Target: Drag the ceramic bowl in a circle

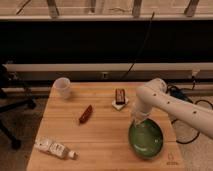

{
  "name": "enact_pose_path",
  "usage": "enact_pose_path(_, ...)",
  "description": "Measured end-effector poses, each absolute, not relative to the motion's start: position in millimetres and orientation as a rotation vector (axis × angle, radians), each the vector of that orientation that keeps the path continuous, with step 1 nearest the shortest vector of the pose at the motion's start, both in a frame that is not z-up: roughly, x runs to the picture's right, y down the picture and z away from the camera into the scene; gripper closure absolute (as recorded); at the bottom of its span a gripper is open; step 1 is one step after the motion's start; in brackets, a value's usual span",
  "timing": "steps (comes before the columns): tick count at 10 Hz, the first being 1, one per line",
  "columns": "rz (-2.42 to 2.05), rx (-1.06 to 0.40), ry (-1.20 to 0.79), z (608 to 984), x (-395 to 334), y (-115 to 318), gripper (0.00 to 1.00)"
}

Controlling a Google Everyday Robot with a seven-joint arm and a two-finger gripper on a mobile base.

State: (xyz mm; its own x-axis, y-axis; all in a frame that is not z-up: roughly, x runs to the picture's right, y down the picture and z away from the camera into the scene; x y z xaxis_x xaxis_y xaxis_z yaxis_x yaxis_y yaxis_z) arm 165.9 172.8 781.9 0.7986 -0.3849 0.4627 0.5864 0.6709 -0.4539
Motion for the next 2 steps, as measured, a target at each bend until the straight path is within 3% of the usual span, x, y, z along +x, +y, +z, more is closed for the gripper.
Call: enact_pose_path(2, -0.581, -0.624, -0.347, 789.3, 167.0, 161.7, 1.00)
